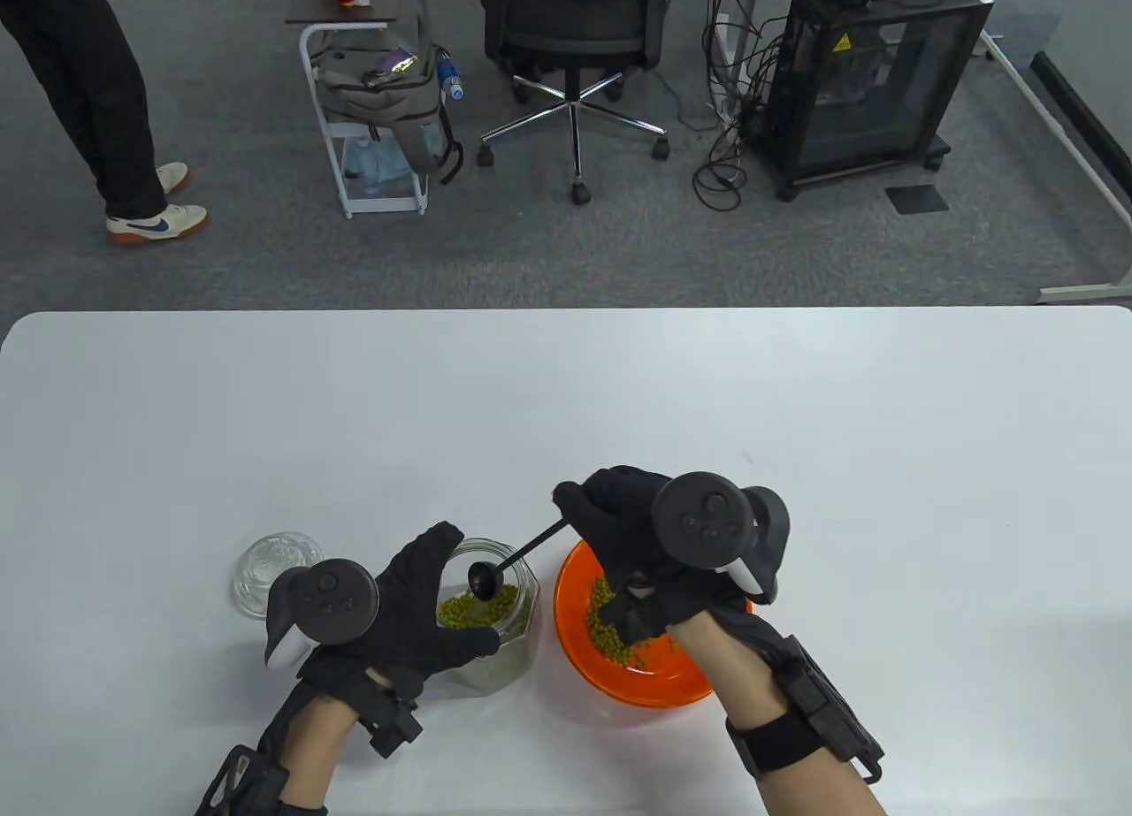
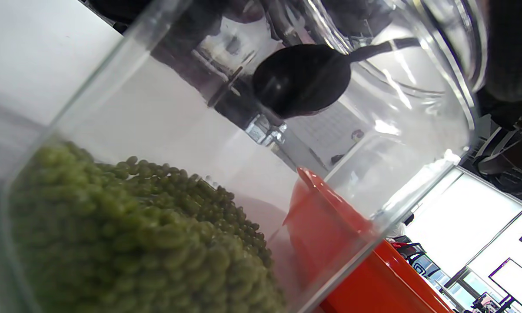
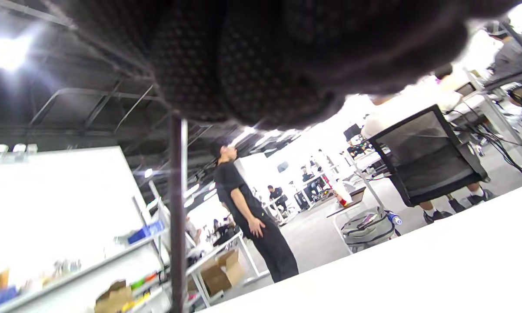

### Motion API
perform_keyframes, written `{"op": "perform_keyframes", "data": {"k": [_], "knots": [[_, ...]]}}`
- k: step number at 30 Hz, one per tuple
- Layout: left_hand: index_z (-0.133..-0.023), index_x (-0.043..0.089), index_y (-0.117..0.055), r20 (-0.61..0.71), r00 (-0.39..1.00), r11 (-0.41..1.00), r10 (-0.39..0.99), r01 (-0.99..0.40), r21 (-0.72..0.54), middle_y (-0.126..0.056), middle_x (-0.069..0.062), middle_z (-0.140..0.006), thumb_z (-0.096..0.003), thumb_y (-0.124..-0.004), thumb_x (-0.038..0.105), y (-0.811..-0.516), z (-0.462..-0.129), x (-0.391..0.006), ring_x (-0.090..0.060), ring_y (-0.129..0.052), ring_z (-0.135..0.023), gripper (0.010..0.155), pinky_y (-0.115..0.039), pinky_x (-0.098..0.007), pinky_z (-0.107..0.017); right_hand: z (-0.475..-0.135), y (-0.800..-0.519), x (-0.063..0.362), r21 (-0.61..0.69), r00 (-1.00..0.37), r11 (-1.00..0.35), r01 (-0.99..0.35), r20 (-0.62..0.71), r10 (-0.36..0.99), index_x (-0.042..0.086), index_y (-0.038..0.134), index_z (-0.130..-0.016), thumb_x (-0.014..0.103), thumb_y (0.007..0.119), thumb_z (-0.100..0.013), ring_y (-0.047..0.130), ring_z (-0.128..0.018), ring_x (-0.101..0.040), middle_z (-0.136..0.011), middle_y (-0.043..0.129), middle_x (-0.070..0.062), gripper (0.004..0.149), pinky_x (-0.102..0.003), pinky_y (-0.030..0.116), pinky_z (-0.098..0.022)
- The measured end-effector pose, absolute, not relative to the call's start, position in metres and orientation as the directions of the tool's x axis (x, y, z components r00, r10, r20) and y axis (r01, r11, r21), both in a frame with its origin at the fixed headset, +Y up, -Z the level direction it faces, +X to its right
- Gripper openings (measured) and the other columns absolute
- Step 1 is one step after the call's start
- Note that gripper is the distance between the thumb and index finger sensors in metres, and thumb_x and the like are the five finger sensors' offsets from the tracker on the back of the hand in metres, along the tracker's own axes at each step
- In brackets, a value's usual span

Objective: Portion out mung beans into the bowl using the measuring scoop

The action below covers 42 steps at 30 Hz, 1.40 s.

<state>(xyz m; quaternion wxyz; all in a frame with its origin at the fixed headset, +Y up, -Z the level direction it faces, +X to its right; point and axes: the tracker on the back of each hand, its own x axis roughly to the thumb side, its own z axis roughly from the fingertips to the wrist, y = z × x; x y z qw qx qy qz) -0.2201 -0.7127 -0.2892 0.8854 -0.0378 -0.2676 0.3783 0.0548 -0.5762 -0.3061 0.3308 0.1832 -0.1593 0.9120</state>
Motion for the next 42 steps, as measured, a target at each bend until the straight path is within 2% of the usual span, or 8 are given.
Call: {"op": "perform_keyframes", "data": {"k": [4,11,17,23,27,29,33,42], "knots": [[-0.110,0.003,-0.026,0.444,0.569,0.709,0.692,-0.651,-0.271,-0.038,-0.028,-0.116,-0.0390,-0.087,0.083,-0.713,-0.289,-0.220,-0.059,-0.056,-0.105,0.123,-0.054,-0.074,-0.072,-0.304,-0.574,0.020,-0.129,-0.776,-0.839,-0.528,0.475,0.415,0.013,0.102,-0.053,0.050,0.085,-0.045,0.100,-0.022,-0.024,-0.044,0.105,-0.010,0.042,-0.037,0.086,-0.019],[-0.110,0.003,-0.026,0.445,0.569,0.710,0.691,-0.650,-0.271,-0.039,-0.028,-0.116,-0.0390,-0.087,0.083,-0.713,-0.289,-0.220,-0.059,-0.056,-0.105,0.123,-0.054,-0.074,-0.072,-0.293,-0.574,-0.020,-0.240,-0.832,-0.919,-0.312,0.536,0.142,0.015,0.102,-0.055,0.051,0.084,-0.045,0.100,-0.025,-0.024,-0.047,0.105,-0.009,0.042,-0.037,0.086,-0.021],[-0.110,0.003,-0.026,0.445,0.569,0.710,0.691,-0.650,-0.271,-0.039,-0.028,-0.116,-0.0391,-0.087,0.083,-0.713,-0.289,-0.220,-0.059,-0.056,-0.105,0.123,-0.054,-0.074,-0.072,-0.292,-0.578,-0.041,-0.230,-0.842,-0.959,-0.167,0.539,0.017,0.016,0.102,-0.056,0.052,0.082,-0.045,0.100,-0.026,-0.023,-0.048,0.105,-0.007,0.043,-0.036,0.086,-0.023],[-0.110,0.003,-0.026,0.445,0.569,0.710,0.691,-0.650,-0.271,-0.038,-0.028,-0.116,-0.0389,-0.087,0.083,-0.713,-0.289,-0.220,-0.059,-0.056,-0.105,0.123,-0.054,-0.074,-0.072,-0.308,-0.584,-0.031,0.047,-0.819,-0.959,-0.279,0.510,0.263,0.014,0.100,-0.057,0.051,0.080,-0.046,0.099,-0.027,-0.023,-0.048,0.103,-0.008,0.044,-0.037,0.086,-0.024],[-0.110,0.003,-0.026,0.446,0.570,0.711,0.690,-0.649,-0.272,-0.039,-0.028,-0.116,-0.0390,-0.087,0.083,-0.713,-0.289,-0.220,-0.059,-0.056,-0.105,0.123,-0.054,-0.074,-0.072,-0.315,-0.588,-0.017,0.125,-0.823,-0.940,-0.317,0.457,0.338,0.015,0.100,-0.058,0.051,0.079,-0.046,0.099,-0.027,-0.023,-0.049,0.103,-0.008,0.044,-0.036,0.086,-0.024],[-0.110,0.003,-0.026,0.446,0.570,0.711,0.690,-0.648,-0.272,-0.038,-0.028,-0.116,-0.0391,-0.087,0.083,-0.713,-0.289,-0.220,-0.059,-0.056,-0.105,0.123,-0.054,-0.074,-0.072,-0.317,-0.595,-0.008,0.185,-0.795,-0.896,-0.404,0.414,0.443,0.014,0.100,-0.058,0.051,0.078,-0.047,0.099,-0.027,-0.023,-0.049,0.103,-0.008,0.044,-0.036,0.086,-0.024],[-0.110,0.003,-0.026,0.446,0.569,0.710,0.691,-0.649,-0.272,-0.038,-0.028,-0.116,-0.0391,-0.087,0.083,-0.713,-0.289,-0.220,-0.059,-0.056,-0.105,0.123,-0.054,-0.074,-0.072,-0.322,-0.607,0.006,0.236,-0.754,-0.812,-0.534,0.301,0.584,0.012,0.100,-0.057,0.050,0.079,-0.047,0.099,-0.025,-0.023,-0.047,0.103,-0.010,0.044,-0.036,0.086,-0.022],[-0.110,0.003,-0.026,0.447,0.567,0.709,0.692,-0.650,-0.274,-0.039,-0.028,-0.116,-0.0390,-0.087,0.083,-0.713,-0.289,-0.220,-0.059,-0.056,-0.105,0.123,-0.054,-0.074,-0.072,-0.333,-0.636,0.044,0.233,-0.674,-0.672,-0.703,0.082,0.734,0.010,0.099,-0.056,0.048,0.076,-0.049,0.099,-0.020,-0.021,-0.043,0.103,-0.010,0.045,-0.035,0.086,-0.018]]}}
